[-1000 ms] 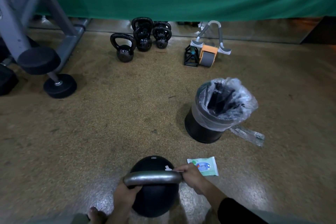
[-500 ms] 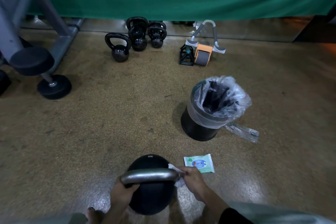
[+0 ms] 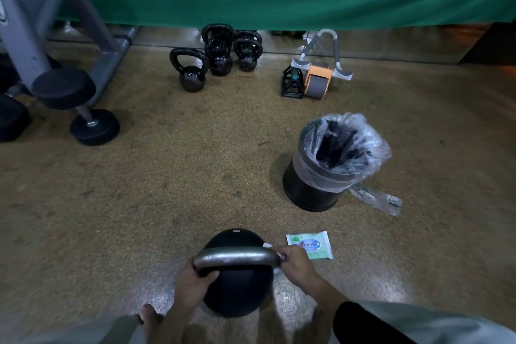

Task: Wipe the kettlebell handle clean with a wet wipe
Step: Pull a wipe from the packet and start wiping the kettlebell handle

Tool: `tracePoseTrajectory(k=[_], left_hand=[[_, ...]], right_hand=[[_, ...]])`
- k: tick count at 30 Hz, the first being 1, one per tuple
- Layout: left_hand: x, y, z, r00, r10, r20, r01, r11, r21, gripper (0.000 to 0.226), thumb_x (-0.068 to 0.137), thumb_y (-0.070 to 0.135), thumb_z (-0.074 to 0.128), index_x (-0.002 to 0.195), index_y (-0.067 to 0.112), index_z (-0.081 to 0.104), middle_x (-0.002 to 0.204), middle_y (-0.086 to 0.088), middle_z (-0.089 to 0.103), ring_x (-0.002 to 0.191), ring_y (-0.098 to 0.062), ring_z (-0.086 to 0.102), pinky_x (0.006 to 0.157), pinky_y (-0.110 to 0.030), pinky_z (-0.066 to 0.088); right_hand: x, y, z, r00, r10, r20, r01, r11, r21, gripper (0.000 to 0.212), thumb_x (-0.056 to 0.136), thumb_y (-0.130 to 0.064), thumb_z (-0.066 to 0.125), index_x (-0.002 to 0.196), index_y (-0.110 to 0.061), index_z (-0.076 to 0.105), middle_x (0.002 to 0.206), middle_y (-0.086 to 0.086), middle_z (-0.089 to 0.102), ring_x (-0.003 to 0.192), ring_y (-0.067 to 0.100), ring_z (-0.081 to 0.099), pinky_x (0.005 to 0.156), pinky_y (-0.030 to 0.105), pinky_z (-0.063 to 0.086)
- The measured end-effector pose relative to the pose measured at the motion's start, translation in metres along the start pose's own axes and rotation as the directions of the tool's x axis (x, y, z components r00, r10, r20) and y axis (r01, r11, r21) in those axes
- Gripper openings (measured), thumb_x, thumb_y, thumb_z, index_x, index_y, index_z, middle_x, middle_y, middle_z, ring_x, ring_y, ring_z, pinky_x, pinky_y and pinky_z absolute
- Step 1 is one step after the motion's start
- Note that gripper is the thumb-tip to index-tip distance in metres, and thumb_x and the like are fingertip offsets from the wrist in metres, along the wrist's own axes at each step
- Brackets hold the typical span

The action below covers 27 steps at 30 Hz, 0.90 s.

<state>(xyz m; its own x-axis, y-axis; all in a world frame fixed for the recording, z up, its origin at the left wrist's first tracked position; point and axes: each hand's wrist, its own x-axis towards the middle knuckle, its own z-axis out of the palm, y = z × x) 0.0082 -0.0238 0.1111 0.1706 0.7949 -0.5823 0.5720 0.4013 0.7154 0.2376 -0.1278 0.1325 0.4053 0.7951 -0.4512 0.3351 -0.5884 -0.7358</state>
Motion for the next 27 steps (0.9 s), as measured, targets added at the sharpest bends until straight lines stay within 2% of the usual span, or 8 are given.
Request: tracePoseTrajectory(k=[6,8,11,14,18,21,24,27], left_hand=[[-0.002,-0.004,0.001,1.000,-0.009,-0.012,0.009,1.000,-0.001,0.054,0.068,0.011,0.085,0.115,0.015,0.060,0.102,-0.006,0.071,0.101,-0.028,0.065,0.092,-0.044,0.050],[0.000,-0.006,0.004,1.000,-0.024,-0.020,0.023,1.000,-0.020,0.056,0.066,0.009,0.086,0.116,0.013,0.061,0.101,-0.006,0.071,0.100,-0.028,0.065,0.093,-0.045,0.050],[-0.001,-0.008,0.010,0.999,-0.033,-0.021,0.031,0.996,-0.078,0.062,0.061,0.017,0.089,0.116,0.014,0.061,0.102,-0.004,0.071,0.100,-0.026,0.065,0.093,-0.046,0.050],[-0.001,-0.010,0.020,0.996,-0.027,-0.089,0.014,0.991,-0.134,0.080,0.043,0.039,0.089,0.114,0.017,0.059,0.100,0.000,0.070,0.097,-0.022,0.066,0.091,-0.045,0.051],[-0.002,-0.004,0.031,0.991,-0.044,-0.126,0.018,0.979,-0.203,0.066,0.058,0.013,0.091,0.115,0.013,0.058,0.098,-0.004,0.068,0.096,-0.024,0.063,0.094,-0.042,0.048],[0.003,-0.007,0.035,0.993,-0.086,-0.082,0.064,0.969,-0.238,0.058,0.061,0.014,0.091,0.113,0.012,0.065,0.103,-0.008,0.071,0.104,-0.026,0.065,0.098,-0.044,0.048],[0.002,-0.007,0.035,0.985,-0.154,-0.073,0.128,0.952,-0.279,0.054,0.061,0.017,0.091,0.109,0.015,0.067,0.098,-0.009,0.072,0.098,-0.027,0.066,0.091,-0.048,0.053],[0.003,-0.008,0.035,0.978,-0.195,-0.075,0.159,0.930,-0.332,0.057,0.059,0.016,0.092,0.110,0.015,0.066,0.095,-0.010,0.072,0.094,-0.027,0.066,0.087,-0.049,0.054]], right_hand=[[-0.017,0.008,0.012,0.995,-0.009,-0.099,0.026,0.986,0.166,0.045,0.087,0.002,0.048,0.108,-0.029,0.072,0.101,-0.009,0.073,0.098,0.007,0.067,0.091,0.032,0.053],[-0.007,0.000,0.009,0.998,0.042,-0.051,-0.036,0.991,0.126,0.048,0.084,0.004,0.044,0.103,-0.028,0.073,0.096,-0.002,0.073,0.091,0.011,0.067,0.086,0.030,0.055],[0.000,-0.011,0.007,0.993,0.087,-0.077,-0.076,0.988,0.137,0.049,0.079,0.012,0.043,0.096,-0.023,0.073,0.089,-0.002,0.070,0.085,0.010,0.063,0.069,0.008,0.047],[-0.012,-0.003,0.012,0.981,0.068,-0.180,-0.034,0.982,0.184,0.052,0.083,0.010,0.048,0.080,-0.037,0.069,0.084,-0.012,0.071,0.079,-0.002,0.064,0.071,0.008,0.046],[-0.021,0.013,0.020,0.972,0.126,-0.199,-0.079,0.971,0.226,0.052,0.088,-0.001,0.055,0.077,-0.049,0.067,0.077,-0.017,0.073,0.076,-0.005,0.065,0.074,0.017,0.051],[-0.010,0.005,0.020,0.969,0.139,-0.202,-0.096,0.973,0.209,0.050,0.087,0.001,0.053,0.078,-0.045,0.068,0.069,-0.016,0.069,0.070,-0.006,0.060,0.068,0.012,0.045],[-0.005,-0.002,0.020,0.959,0.166,-0.228,-0.102,0.958,0.268,0.048,0.081,0.010,0.046,0.095,-0.024,0.077,0.093,-0.007,0.075,0.089,0.003,0.066,0.078,0.011,0.048],[-0.019,0.001,0.031,0.937,0.218,-0.272,-0.108,0.923,0.370,0.045,0.085,0.008,0.050,0.094,-0.027,0.077,0.081,-0.007,0.074,0.080,0.000,0.066,0.079,0.018,0.051]])
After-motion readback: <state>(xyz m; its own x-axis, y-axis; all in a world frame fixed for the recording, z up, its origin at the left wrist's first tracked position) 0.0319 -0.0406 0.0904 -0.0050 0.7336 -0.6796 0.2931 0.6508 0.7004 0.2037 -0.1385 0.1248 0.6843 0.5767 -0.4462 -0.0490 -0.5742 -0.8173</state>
